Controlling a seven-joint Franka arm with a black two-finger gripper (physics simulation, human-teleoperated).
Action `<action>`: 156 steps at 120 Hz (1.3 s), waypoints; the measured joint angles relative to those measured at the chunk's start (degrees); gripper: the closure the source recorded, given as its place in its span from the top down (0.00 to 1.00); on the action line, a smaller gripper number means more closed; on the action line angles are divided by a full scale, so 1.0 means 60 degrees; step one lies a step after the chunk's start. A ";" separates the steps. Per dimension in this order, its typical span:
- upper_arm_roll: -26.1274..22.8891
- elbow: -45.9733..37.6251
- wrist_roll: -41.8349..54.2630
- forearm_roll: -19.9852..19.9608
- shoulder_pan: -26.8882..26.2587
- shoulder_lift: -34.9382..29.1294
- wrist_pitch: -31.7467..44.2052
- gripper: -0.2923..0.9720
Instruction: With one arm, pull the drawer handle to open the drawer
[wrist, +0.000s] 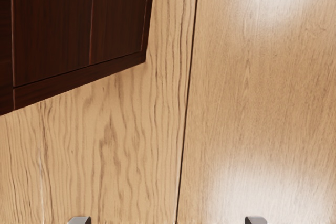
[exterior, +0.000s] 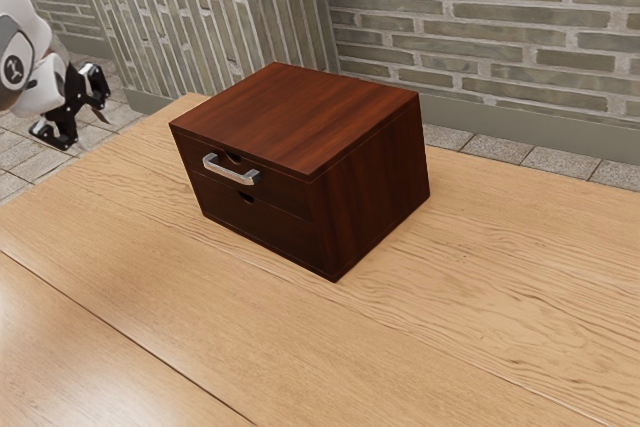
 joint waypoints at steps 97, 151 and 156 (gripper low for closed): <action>0.0020 0.1247 -0.0285 -0.0527 0.0880 0.0989 0.0270 0.55; -0.0328 0.1872 -0.0346 -0.0867 0.0900 0.1643 0.0346 0.58; -0.0377 0.1865 -0.0351 -0.0874 0.0855 0.1676 0.0347 0.58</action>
